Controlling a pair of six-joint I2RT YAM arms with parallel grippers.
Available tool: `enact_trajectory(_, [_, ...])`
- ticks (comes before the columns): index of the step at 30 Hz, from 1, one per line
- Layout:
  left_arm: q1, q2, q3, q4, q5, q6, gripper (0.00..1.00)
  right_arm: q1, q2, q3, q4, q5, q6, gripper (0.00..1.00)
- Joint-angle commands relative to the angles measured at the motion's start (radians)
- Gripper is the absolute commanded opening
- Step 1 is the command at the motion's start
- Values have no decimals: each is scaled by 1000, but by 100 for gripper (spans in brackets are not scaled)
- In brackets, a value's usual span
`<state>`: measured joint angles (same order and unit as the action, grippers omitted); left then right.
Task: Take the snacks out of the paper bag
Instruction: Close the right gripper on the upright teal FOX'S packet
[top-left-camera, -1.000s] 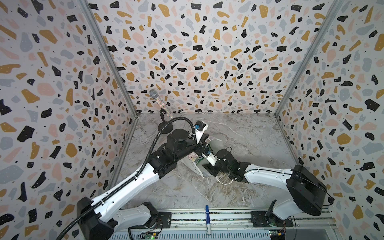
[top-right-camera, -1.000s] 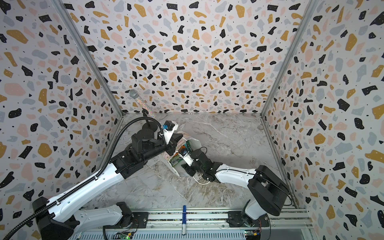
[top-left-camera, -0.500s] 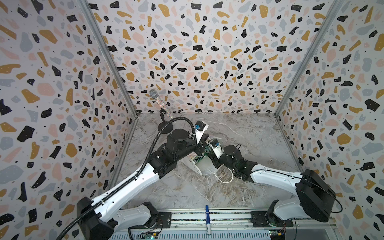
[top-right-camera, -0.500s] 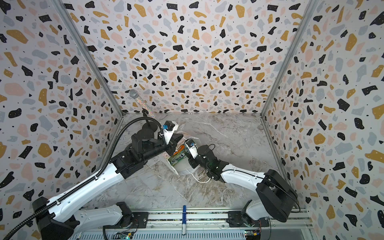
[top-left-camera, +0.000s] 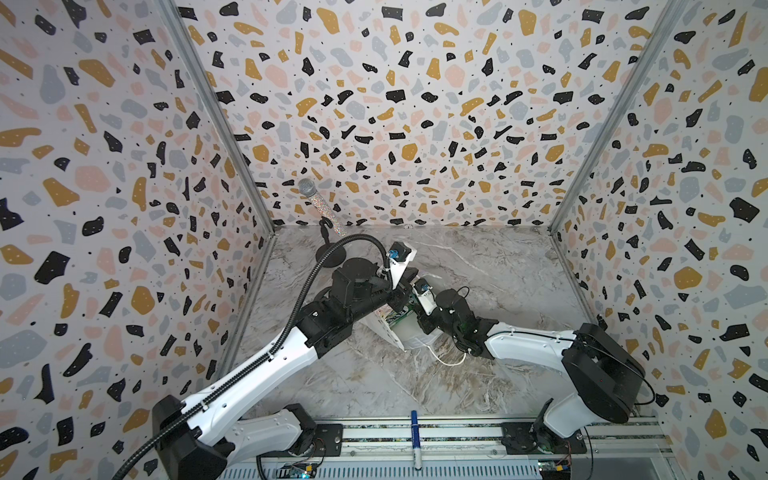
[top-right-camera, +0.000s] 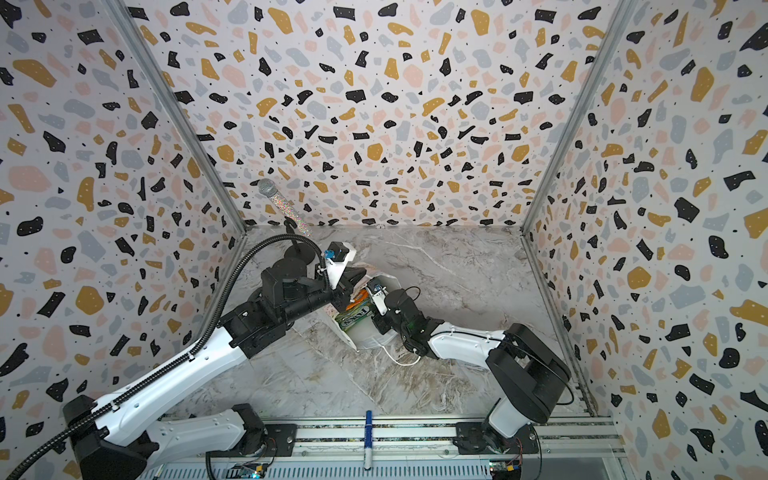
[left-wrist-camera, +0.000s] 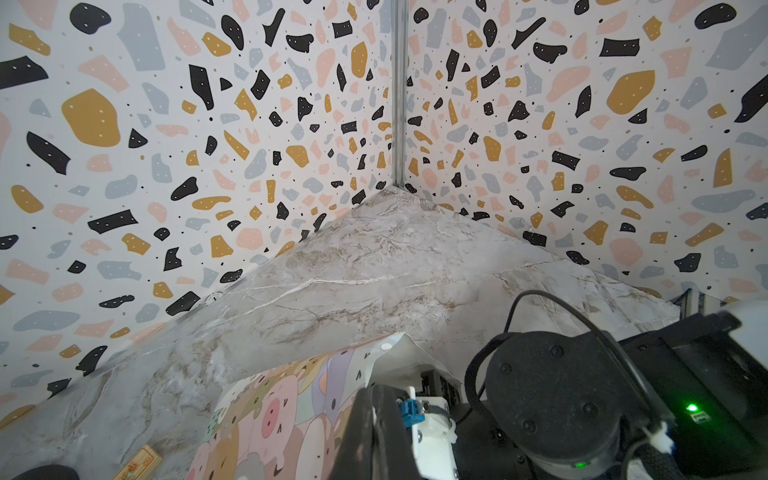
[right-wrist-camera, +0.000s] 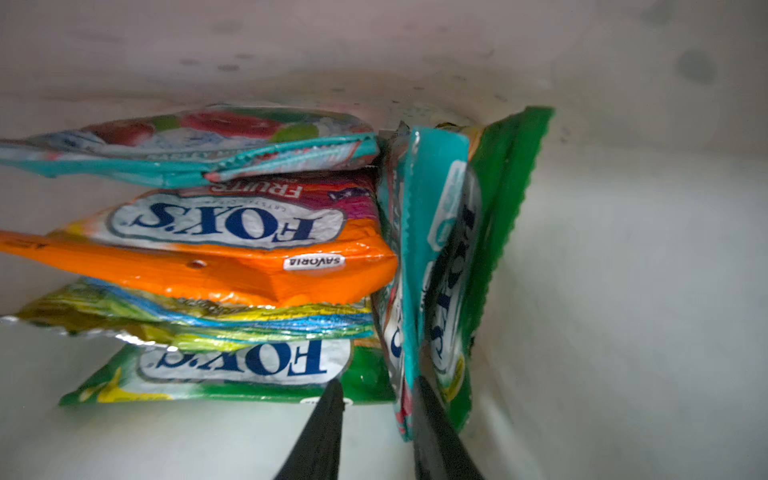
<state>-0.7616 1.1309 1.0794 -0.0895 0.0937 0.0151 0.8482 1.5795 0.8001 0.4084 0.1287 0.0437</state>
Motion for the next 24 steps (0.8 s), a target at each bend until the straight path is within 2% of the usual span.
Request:
enact_trajectory(1, [3, -26, -3, 58, 16, 11, 0, 2, 21, 44, 21, 59, 1, 31])
enact_trajectory(8, [2, -28, -6, 59, 22, 8, 0, 2, 75, 58, 46, 100, 3, 27])
enact_trajectory(18, [3, -26, -5, 58, 21, 6, 0, 0, 157, 106, 42, 118, 2, 29])
enact_trajectory(23, [4, -29, -16, 65, -30, -2, 0, -1, 153, 112, 30, 93, 0, 0])
enact_trajectory(24, [2, -30, -18, 68, -44, -6, 0, 0, 142, 107, 30, 84, 1, 0])
